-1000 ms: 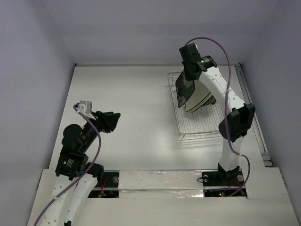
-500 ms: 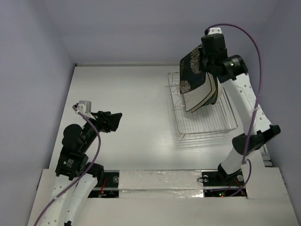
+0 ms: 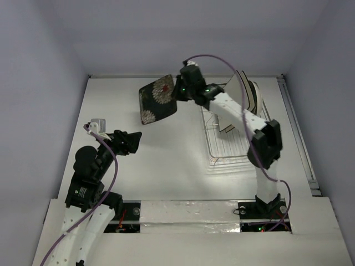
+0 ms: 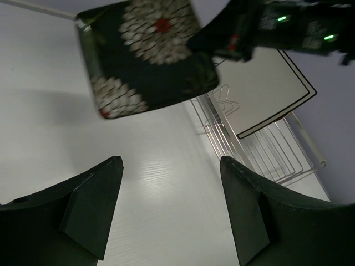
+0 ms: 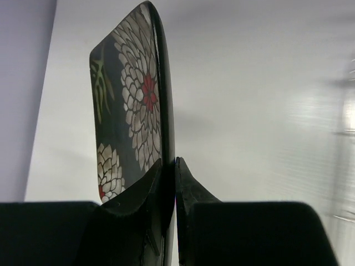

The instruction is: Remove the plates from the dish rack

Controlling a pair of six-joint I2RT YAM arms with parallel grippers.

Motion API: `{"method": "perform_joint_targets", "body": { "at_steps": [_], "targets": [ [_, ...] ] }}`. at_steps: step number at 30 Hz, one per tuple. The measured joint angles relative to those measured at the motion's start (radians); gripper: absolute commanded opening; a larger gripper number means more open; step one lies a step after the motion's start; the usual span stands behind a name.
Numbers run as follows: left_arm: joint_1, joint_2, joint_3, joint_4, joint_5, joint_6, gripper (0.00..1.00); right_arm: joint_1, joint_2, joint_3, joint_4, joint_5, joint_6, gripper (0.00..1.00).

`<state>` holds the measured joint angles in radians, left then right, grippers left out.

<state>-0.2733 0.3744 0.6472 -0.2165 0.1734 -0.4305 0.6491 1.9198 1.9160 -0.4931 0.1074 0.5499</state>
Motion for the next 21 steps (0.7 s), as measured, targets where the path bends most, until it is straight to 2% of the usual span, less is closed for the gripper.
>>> {"method": "perform_joint_targets", "body": {
  "at_steps": [6, 14, 16, 20, 21],
  "targets": [
    [0.0, 0.0, 0.0, -0.006, -0.006, -0.001, 0.68, 0.07, 0.301, 0.038, 0.135, -0.098, 0.154, 0.0],
    [0.0, 0.0, 0.0, -0.006, -0.006, -0.001, 0.68, 0.071, 0.477, 0.158, 0.198, -0.16, 0.28, 0.0],
    [0.0, 0.0, 0.0, -0.006, -0.006, -0.001, 0.68, 0.07, 0.494, 0.183, 0.219, -0.164, 0.306, 0.06],
    [0.0, 0.0, 0.0, -0.006, -0.006, -0.001, 0.68, 0.059, 0.524, 0.209, 0.26, -0.2, 0.375, 0.33],
    [0.0, 0.0, 0.0, -0.006, -0.006, -0.001, 0.68, 0.058, 0.529, 0.209, 0.282, -0.211, 0.396, 0.36]
  ]
}}
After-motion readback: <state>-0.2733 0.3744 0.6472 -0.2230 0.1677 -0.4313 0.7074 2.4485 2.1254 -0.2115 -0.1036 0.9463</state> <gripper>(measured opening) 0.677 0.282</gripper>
